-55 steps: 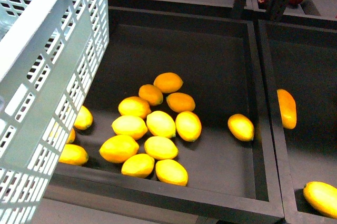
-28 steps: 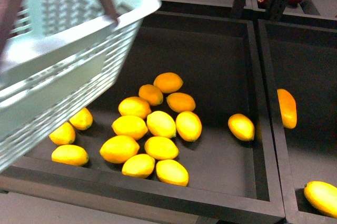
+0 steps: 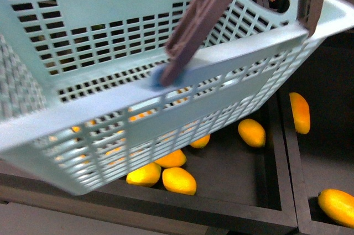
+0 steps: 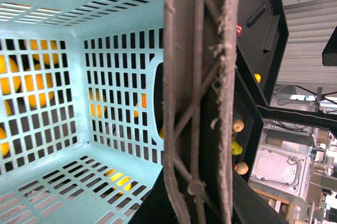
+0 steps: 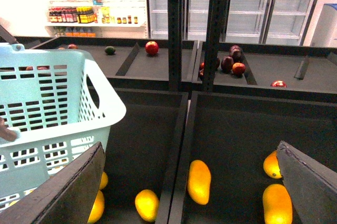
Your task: Pick mango and avocado into basket
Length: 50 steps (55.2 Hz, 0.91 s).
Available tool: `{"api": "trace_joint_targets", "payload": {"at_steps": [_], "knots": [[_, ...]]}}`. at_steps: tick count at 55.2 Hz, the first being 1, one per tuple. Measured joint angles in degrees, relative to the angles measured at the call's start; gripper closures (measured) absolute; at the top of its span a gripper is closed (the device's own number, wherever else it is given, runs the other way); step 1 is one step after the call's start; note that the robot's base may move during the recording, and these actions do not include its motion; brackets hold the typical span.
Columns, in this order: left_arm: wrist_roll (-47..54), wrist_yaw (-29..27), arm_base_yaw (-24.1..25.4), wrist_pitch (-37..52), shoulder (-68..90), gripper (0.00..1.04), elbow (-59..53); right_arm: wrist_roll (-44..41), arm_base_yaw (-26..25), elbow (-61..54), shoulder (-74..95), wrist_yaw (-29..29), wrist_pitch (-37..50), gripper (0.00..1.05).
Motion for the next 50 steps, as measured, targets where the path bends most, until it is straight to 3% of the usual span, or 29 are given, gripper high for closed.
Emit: {"api": "trace_joint_targets", "payload": {"at_steps": [26,27,31,34,41,50], "knots": [[0.8,0.0,0.0,0.1,0.0,0.98,0.2,0.0,0.0,0.0,0.0,0.0,0.0,0.08],[0.8,-0.1,0.0,0.1,0.0,0.98,0.2,0.4,-0.2,0.2,0.5,-0.6,-0.7,0.08],[0.8,-0.4,0.2,0.1,0.0,0.98,0.2,6.3,-5.8,7.2,11.1,-12.6,-16.0,0.08],[0.9,-0.5,0.1,0.1,0.0,0.98,0.2,7.7,-9.2,8.7,17.2,-15.8,-18.4,0.08],[0.8,-0.1,0.1,0.1,0.0,0.98,0.2,8.5,-15.8,8.9,28.5,-17.4,-11.6,0.08],[0.8,-0.2,0.1,0.1,0.0,0.98,0.2,8.1,-20.1,12.1,47.1,-14.7,6.4,0.08]]}}
